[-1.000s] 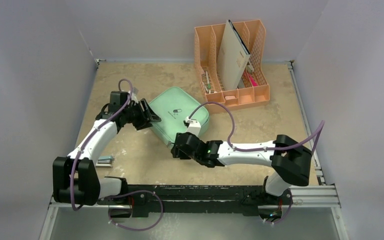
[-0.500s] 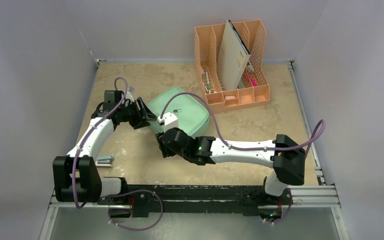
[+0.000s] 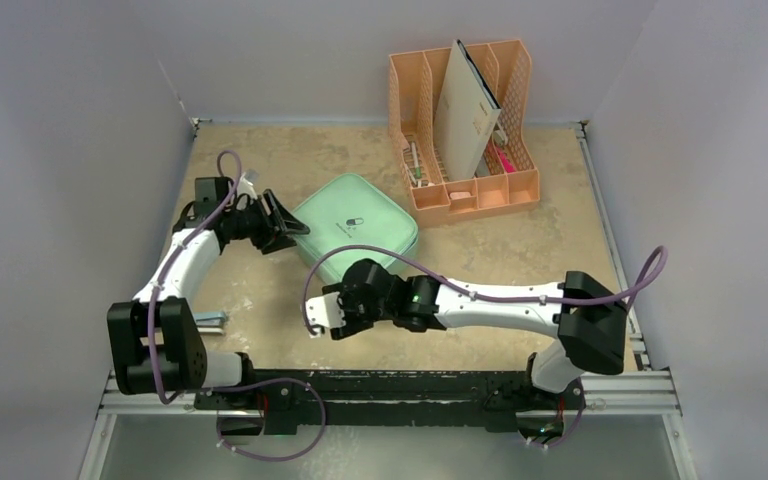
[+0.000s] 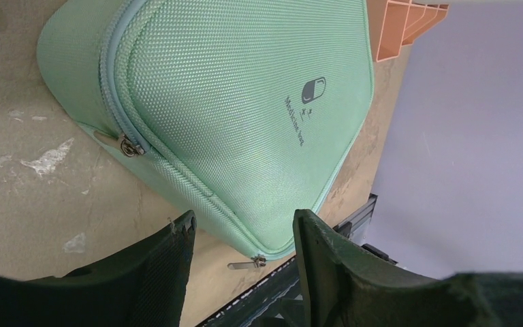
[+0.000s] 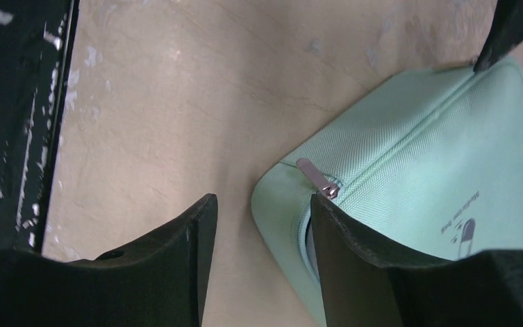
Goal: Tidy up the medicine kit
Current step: Zip the medicine box at the center of the board.
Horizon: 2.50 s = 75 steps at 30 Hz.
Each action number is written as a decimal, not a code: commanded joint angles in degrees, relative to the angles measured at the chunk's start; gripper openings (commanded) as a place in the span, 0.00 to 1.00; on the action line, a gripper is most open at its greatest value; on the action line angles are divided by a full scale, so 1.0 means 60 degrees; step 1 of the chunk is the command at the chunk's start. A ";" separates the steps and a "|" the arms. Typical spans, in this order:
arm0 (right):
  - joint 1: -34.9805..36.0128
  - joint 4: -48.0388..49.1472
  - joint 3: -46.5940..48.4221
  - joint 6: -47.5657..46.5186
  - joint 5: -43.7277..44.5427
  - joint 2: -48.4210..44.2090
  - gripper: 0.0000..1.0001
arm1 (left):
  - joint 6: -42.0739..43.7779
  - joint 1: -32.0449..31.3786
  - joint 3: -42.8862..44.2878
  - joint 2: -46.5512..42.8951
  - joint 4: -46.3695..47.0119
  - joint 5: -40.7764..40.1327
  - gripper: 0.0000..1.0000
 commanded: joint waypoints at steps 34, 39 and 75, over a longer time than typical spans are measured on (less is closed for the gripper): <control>-0.0609 -0.3173 0.2687 -0.5407 0.0667 0.2303 0.00 | 0.1146 0.0367 0.0282 0.1284 -0.0295 -0.0211 0.50; -0.1067 -0.3058 0.2302 -0.4275 -0.0815 0.1473 0.00 | 0.1368 0.0553 0.0532 0.1816 -0.0694 -0.0543 0.50; -0.1678 0.1847 -0.1019 -0.2469 -0.3201 -0.0389 0.00 | -0.1482 -0.1281 -0.0608 0.0244 0.0863 -0.2266 0.55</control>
